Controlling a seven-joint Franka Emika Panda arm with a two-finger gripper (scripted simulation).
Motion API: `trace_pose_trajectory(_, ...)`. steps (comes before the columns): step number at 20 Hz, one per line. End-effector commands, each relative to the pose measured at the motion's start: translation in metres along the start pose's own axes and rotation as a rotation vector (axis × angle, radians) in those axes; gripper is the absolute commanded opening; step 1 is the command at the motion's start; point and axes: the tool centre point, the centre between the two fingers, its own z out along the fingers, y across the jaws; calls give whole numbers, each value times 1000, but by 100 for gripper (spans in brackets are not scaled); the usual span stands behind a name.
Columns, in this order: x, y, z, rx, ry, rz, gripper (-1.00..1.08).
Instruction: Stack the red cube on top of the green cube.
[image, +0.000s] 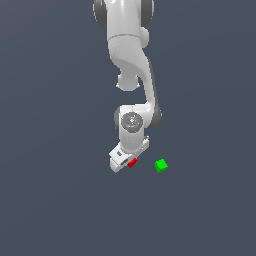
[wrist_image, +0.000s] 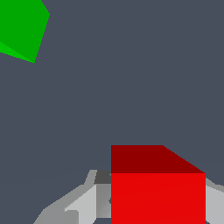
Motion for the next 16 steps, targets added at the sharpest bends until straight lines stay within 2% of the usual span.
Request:
trace_pose_trajectory(1, 0, 0, 0, 0, 0, 0, -100)
trace_pose_trajectory(10, 0, 0, -5, 0, 0, 0, -100)
trace_pose_trajectory(16, -1, -1, -31, 0, 0, 0, -100)
